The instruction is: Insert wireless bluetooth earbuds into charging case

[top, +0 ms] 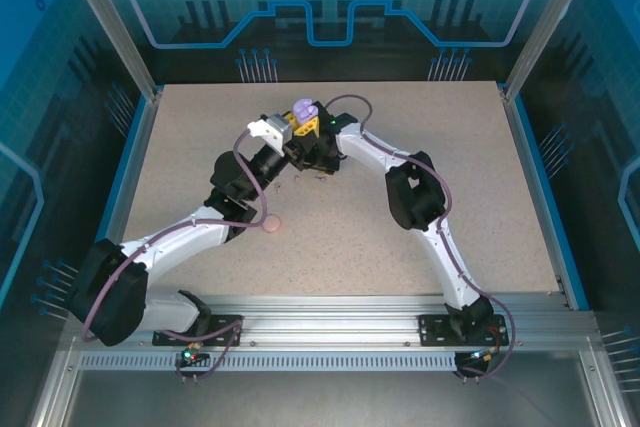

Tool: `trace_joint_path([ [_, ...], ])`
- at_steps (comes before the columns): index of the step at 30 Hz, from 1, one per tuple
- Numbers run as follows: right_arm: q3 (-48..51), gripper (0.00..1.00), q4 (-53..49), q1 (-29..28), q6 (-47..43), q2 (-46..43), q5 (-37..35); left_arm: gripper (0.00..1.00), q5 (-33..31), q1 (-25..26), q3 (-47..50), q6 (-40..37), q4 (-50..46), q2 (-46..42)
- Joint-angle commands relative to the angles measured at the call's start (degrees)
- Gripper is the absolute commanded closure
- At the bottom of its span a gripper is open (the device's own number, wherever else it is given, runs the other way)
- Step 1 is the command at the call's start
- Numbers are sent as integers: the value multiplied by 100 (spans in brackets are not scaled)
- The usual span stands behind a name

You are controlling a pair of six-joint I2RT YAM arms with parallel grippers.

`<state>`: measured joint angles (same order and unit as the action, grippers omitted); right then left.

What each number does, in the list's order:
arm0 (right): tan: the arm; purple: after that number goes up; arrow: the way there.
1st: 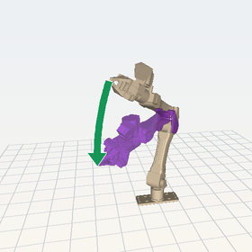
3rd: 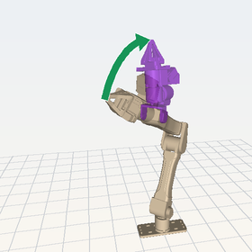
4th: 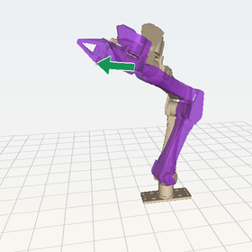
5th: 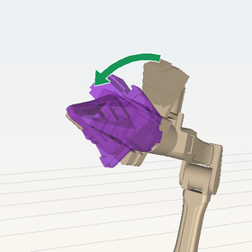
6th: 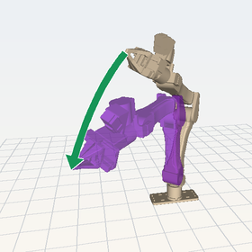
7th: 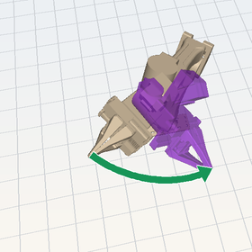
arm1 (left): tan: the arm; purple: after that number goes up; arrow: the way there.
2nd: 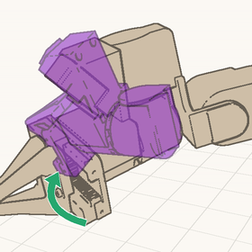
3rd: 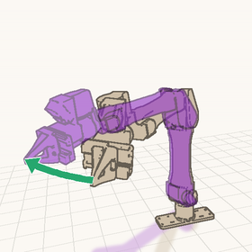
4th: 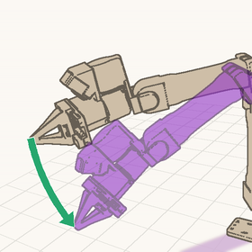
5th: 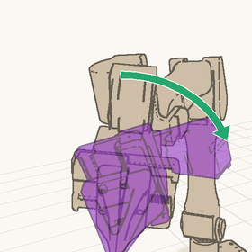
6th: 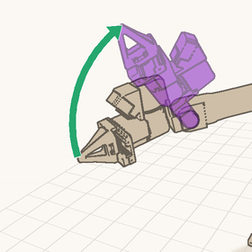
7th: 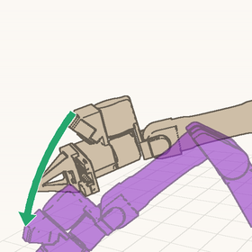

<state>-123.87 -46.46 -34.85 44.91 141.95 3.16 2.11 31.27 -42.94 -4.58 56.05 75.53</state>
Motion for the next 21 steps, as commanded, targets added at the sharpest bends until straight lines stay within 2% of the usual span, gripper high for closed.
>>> trace_joint_path([
  [1,-128,50,-215,-71,-237,109,320,100,-105,-35,-148,102,301,76],
  [21,786,55,-320,-162,-890,-643,678,100,-113,-41,-221,247,334,92],
])
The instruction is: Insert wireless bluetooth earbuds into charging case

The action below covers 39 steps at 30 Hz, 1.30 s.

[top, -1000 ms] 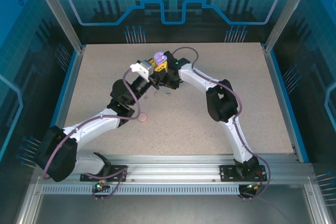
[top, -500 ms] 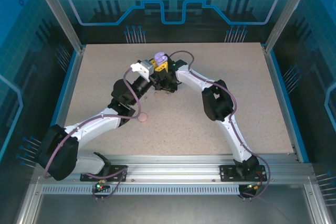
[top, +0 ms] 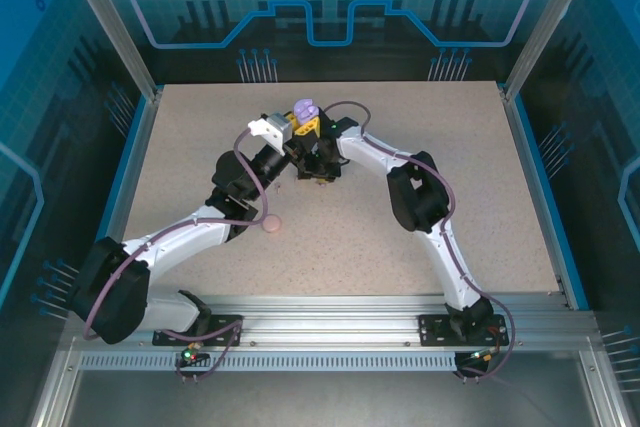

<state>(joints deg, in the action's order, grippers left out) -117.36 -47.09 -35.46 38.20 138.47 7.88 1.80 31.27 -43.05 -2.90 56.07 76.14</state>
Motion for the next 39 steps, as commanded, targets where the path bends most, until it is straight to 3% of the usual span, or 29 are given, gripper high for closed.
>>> trace_joint_path([
  [1,187,55,-240,-100,-286,-344,267,100,-84,-40,-204,79,331,24],
  [16,772,56,-345,-268,-1041,-491,916,100,-110,-38,-208,184,317,-33],
  [24,1327,58,-262,-295,-1151,-1286,832,100,-114,-37,-214,179,317,-62],
  [31,1952,46,-304,-220,438,-2081,-330,100,-132,-33,-218,175,332,-82],
  [39,2695,40,244,-404,2398,-2276,-224,100,-152,-36,-258,210,352,-63],
])
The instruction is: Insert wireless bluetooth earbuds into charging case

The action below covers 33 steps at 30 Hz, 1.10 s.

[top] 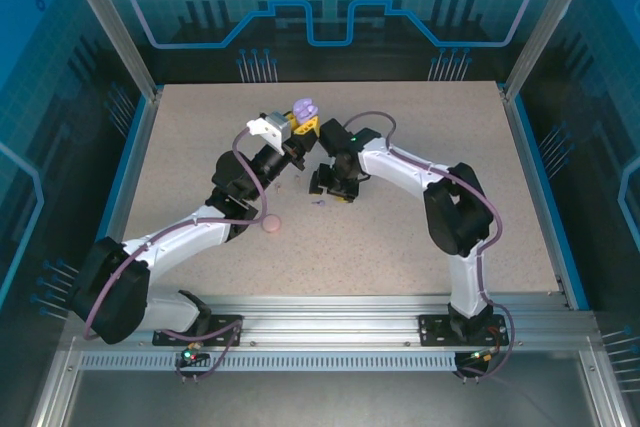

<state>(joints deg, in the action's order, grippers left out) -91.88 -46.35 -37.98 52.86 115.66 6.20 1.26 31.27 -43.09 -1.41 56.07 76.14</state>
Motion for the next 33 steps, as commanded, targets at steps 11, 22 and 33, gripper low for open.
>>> trace_joint_path([
  [11,2,39,565,-339,1423,523,333,100,-120,-42,-283,25,326,-90],
  [22,-351,40,606,-259,1538,1009,218,100,-126,-34,-302,-7,355,-46],
  [33,-732,42,463,-43,1342,1235,67,100,-134,-41,-299,-3,380,-11],
])
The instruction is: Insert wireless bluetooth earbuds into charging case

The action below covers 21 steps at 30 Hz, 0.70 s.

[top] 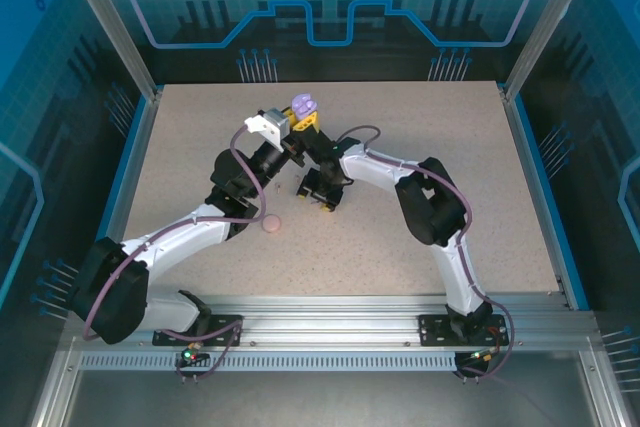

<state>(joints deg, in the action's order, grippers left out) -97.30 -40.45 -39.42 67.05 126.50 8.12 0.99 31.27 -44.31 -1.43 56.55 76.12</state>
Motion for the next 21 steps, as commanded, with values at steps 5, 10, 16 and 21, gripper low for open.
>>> trace_joint_path([
  [5,-330,43,-224,176,-156,238,-229,100,-117,-33,-184,20,349,19],
  [10,-707,43,-504,216,-328,413,-328,100,-115,-42,-202,29,365,44],
  [16,-931,44,-1020,120,-361,455,-577,100,-117,-37,-212,52,389,72],
  [21,-1050,45,-1409,-9,-256,444,-837,100,-117,-38,-216,75,425,79],
])
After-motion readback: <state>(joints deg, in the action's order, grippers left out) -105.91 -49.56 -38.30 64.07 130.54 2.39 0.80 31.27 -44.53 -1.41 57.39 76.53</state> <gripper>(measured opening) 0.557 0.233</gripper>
